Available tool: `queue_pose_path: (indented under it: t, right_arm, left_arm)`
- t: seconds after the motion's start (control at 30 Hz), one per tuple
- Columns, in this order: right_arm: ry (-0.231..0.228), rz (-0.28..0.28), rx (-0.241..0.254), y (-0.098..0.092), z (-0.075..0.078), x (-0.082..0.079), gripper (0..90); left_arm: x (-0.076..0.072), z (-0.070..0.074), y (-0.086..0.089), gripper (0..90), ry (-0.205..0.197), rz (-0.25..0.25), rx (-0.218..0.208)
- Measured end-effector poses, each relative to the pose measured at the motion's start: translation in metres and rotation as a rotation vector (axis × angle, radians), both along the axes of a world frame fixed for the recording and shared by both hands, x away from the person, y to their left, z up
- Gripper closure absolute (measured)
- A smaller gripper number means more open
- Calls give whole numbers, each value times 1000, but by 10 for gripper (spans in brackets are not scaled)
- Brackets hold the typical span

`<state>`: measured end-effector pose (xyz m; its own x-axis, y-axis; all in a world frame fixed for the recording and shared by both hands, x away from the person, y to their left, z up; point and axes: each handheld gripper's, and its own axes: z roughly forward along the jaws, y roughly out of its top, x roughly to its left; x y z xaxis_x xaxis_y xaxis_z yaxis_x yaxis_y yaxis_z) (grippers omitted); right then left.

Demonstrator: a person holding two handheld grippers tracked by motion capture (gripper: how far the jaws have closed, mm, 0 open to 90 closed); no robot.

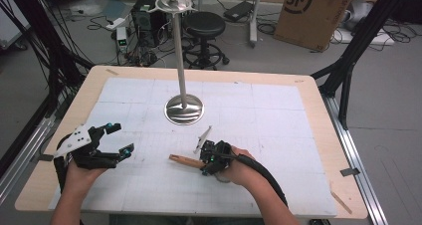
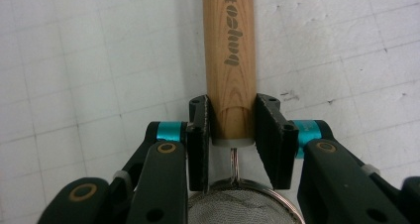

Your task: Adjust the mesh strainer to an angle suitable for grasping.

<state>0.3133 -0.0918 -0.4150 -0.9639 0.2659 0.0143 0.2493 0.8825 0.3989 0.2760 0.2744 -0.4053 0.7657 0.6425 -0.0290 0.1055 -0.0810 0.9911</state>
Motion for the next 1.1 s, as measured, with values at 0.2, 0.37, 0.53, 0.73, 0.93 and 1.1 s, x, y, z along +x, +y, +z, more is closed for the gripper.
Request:
queue_pose_path:
  t: [0.2,0.37,0.53,0.73,0.93,1.1]
  right_arm:
    - [-24,-40,66,-10,4,-1,683]
    - [-52,-44,158,-21,14,-2,683]
    - [-94,-65,269,-35,26,-5,683]
    - [-126,-84,365,-47,34,-8,684]
    - [-188,-89,479,-63,42,-17,684]
    - [-216,-103,586,-78,49,-25,684]
  left_arm:
    - [0,0,2,136,1,7,-11]
    - [0,0,1,136,0,4,-4]
    - [0,0,0,137,1,2,-6]
    - [-1,0,0,136,-1,4,-13]
    - [-1,0,-1,136,1,1,-8]
    - [-1,1,-2,136,-4,-4,-7]
